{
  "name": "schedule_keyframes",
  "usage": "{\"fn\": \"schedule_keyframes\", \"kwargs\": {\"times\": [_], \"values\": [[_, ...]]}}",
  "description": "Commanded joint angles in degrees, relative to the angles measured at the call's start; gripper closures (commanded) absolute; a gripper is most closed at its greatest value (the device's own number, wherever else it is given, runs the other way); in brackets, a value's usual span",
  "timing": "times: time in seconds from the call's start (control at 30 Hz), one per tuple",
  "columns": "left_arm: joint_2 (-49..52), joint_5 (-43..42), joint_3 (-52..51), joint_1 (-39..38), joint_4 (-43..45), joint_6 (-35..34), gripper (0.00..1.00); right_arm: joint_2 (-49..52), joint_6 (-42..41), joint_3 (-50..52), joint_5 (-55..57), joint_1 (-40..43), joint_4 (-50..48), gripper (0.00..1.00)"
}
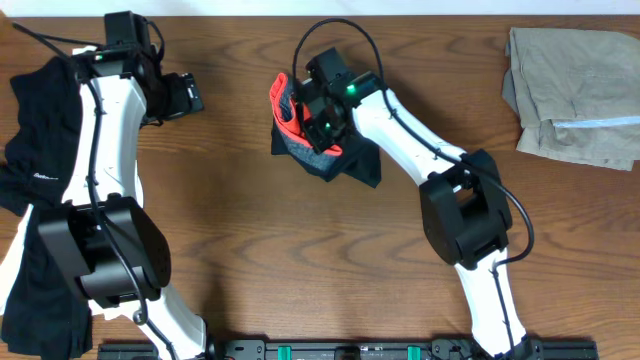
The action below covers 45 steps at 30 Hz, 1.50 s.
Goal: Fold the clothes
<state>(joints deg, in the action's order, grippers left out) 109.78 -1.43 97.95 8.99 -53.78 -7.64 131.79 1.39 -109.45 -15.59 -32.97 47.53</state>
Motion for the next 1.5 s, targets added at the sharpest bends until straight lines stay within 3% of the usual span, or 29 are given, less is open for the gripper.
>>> {"fn": "schedule_keyframes", "kwargs": {"times": [0.0,0.07,0.1,0.13,0.17,0.23,0.3,0.67,0.83,1.07,1.47], "values": [[-0.70,1.73,-0.68,2.49,-0.15,0.44,0.02,0.09,-4.07,-2.03,-6.69,-2.23,-1.95,0.99],[-0.70,1.70,-0.68,3.48,-0.15,0.44,0.02,0.09,-6.86,-2.05,-7.15,-3.30,-4.74,0.98],[-0.70,1.70,-0.68,3.96,-0.15,0.44,0.02,0.09,-8.59,-2.05,-7.10,-4.07,-6.36,0.87],[-0.70,1.70,-0.68,4.33,-0.15,0.44,0.02,0.09,-9.49,-2.05,-6.93,-4.74,-7.63,0.65],[-0.70,1.70,-0.68,4.66,-0.15,0.44,0.02,0.09,-9.77,-2.03,-6.93,-5.42,-8.59,0.52],[-0.70,1.70,-0.68,5.09,-0.15,0.44,0.02,0.09,-9.97,-2.05,-6.91,-6.64,-9.81,0.36],[-0.70,1.70,-0.68,5.20,-0.13,0.46,0.02,0.09,-9.94,-2.10,-6.12,-7.39,-9.79,0.28],[-0.70,1.70,-0.68,5.20,-0.07,0.46,0.02,-0.22,-10.45,-9.68,-3.15,-2.89,2.03,0.37],[-0.68,1.75,-0.68,5.20,0.35,0.48,0.02,-0.24,-15.30,-13.86,2.78,1.11,9.29,0.35],[-0.68,1.73,-0.68,5.20,0.70,0.48,0.02,-0.20,-21.11,-11.89,5.29,6.54,17.22,0.31],[-0.68,1.70,-0.68,5.20,0.66,0.46,0.02,-0.20,-24.59,0.68,10.25,9.09,8.96,0.27]]}}
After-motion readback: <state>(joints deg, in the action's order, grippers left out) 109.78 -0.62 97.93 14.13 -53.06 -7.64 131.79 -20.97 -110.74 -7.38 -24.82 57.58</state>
